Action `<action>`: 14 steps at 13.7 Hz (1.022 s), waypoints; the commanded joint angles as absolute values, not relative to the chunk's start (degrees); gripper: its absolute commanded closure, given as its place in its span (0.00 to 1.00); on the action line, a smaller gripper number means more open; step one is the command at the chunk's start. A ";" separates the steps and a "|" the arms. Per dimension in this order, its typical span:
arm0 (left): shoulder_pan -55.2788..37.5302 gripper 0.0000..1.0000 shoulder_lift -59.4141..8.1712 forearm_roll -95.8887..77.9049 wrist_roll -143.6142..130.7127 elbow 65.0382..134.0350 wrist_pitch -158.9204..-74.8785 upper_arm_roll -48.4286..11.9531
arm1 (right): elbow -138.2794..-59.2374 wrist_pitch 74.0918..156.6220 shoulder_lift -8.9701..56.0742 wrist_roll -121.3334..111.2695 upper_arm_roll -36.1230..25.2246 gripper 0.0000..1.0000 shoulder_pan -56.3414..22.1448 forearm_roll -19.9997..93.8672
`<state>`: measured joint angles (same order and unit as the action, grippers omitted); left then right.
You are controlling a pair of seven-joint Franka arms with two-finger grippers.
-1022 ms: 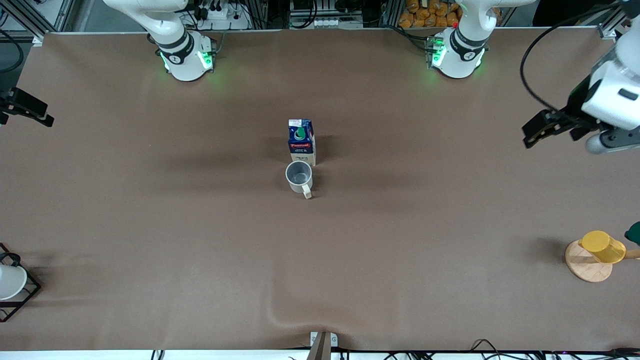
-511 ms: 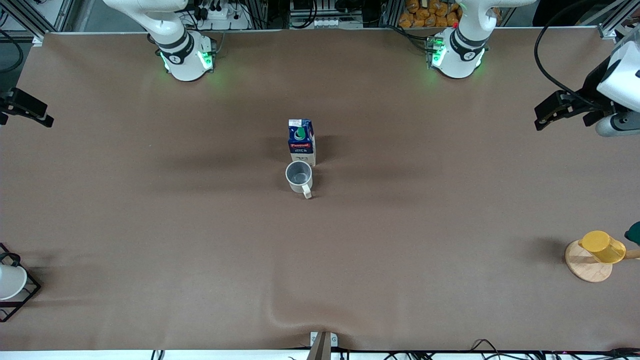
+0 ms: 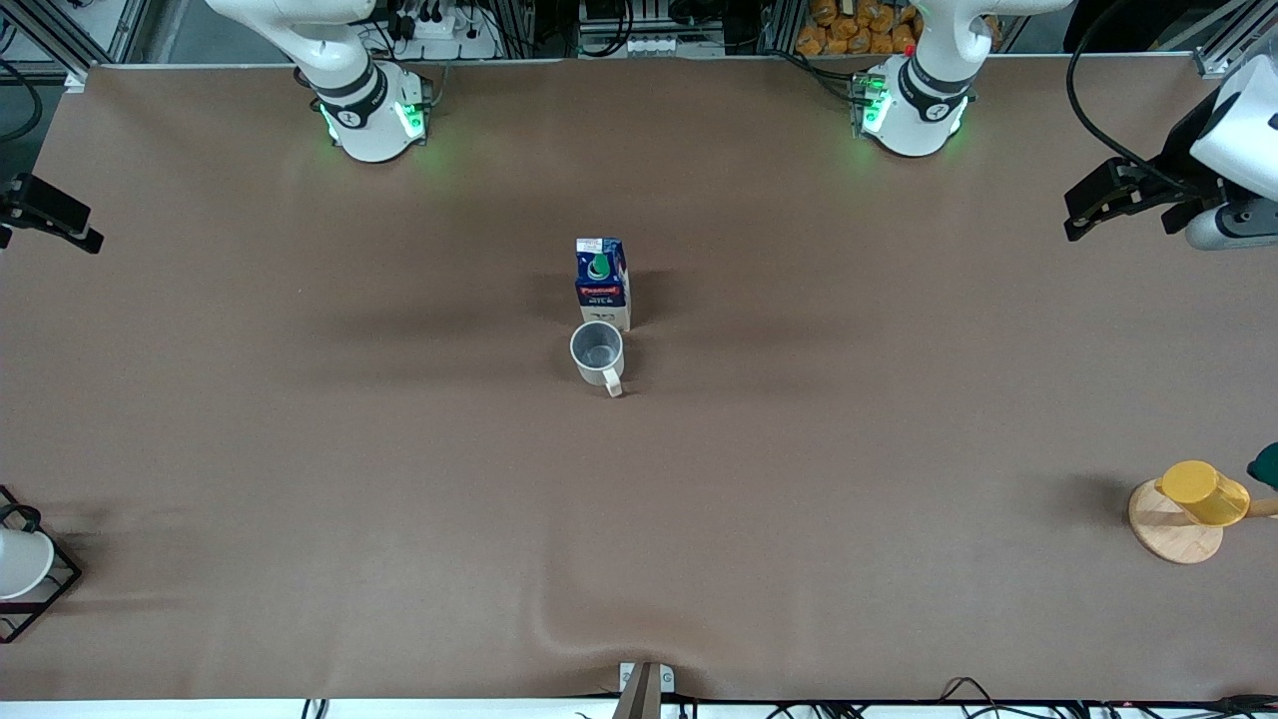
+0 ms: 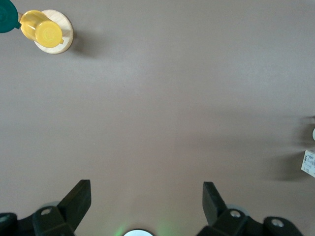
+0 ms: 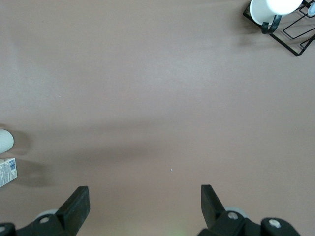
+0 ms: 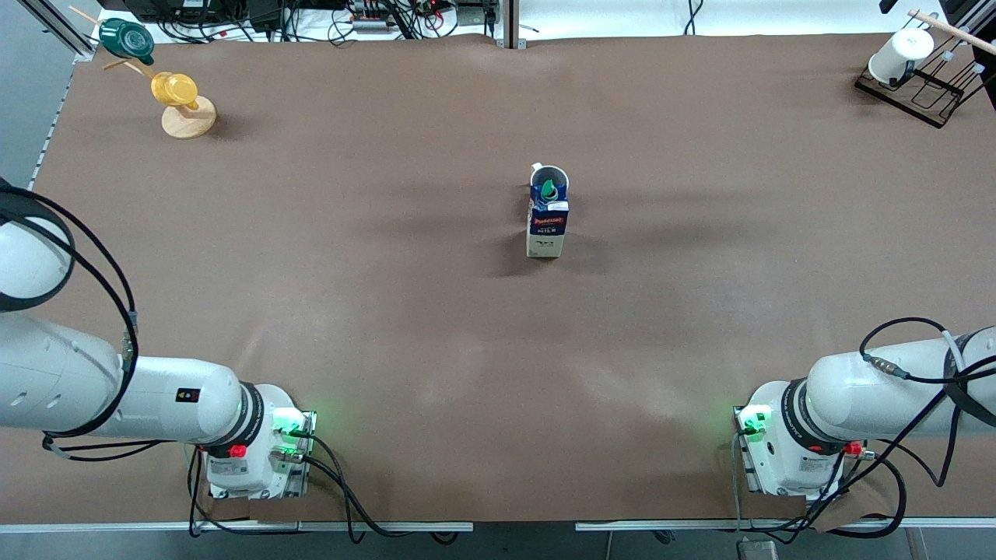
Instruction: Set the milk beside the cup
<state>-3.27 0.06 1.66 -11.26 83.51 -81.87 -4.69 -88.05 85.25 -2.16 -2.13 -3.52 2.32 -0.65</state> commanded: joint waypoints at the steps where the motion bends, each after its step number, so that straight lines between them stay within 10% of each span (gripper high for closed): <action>1: -3.87 0.00 2.02 0.44 -10.20 85.52 -81.91 -3.78 | -86.75 84.38 -1.58 -1.49 -2.99 0.00 2.64 -0.26; 14: -5.27 0.00 1.58 0.70 -10.46 85.17 -82.00 -2.29 | -86.84 84.29 -0.79 -7.56 -3.08 0.00 3.34 0.17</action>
